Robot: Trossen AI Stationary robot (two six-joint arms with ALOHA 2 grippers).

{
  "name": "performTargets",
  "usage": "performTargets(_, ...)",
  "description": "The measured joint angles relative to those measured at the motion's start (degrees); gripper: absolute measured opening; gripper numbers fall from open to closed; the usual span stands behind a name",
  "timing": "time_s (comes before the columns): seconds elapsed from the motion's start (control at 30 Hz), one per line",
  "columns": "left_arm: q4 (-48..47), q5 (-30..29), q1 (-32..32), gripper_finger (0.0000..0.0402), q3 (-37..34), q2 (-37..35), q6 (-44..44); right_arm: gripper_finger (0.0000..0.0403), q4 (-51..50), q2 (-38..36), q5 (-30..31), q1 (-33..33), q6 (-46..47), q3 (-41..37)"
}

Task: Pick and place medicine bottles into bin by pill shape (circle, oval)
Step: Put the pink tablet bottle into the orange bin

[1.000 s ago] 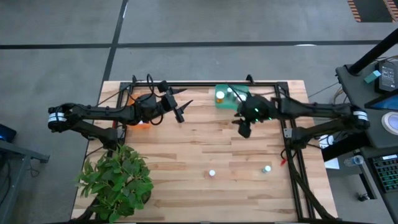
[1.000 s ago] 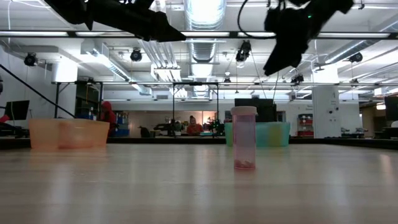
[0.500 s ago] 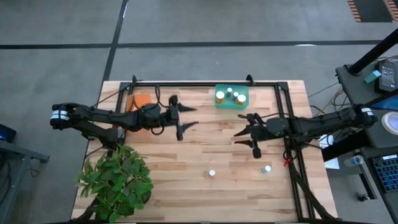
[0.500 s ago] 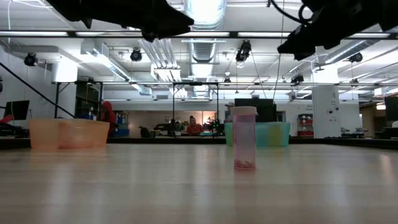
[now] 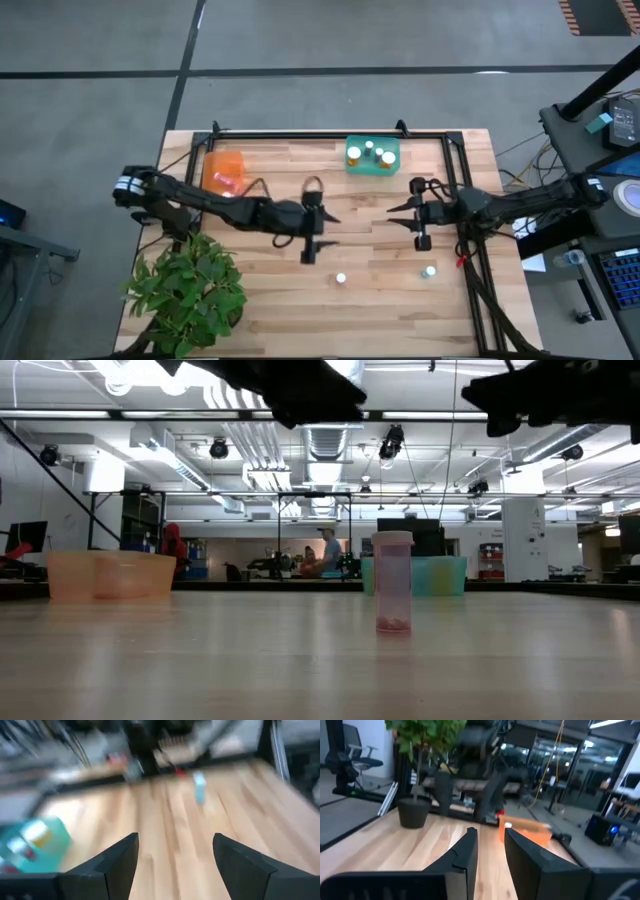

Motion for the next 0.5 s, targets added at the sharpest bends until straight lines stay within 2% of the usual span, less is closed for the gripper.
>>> performTargets(0.07,-7.68,0.00,-1.54,0.0235,3.94,2.49,-0.34,0.0082,-1.19,-1.65,0.00,-0.02,-1.04,0.72)
performTargets(0.2,-16.38,0.98,-4.15,0.0235,9.35,6.75,-2.90,0.0075,-3.32,-4.13,-0.01,-0.02,-4.87,3.35)
performTargets(0.3,-20.17,1.55,-6.06,0.0235,11.40,8.98,-3.53,0.0072,-6.47,-5.23,0.00,-0.02,-8.19,5.62)
performTargets(0.5,-20.26,1.44,-7.78,0.0235,13.62,10.45,-11.16,0.0075,-10.12,-6.74,-0.03,-0.02,-11.19,6.74)
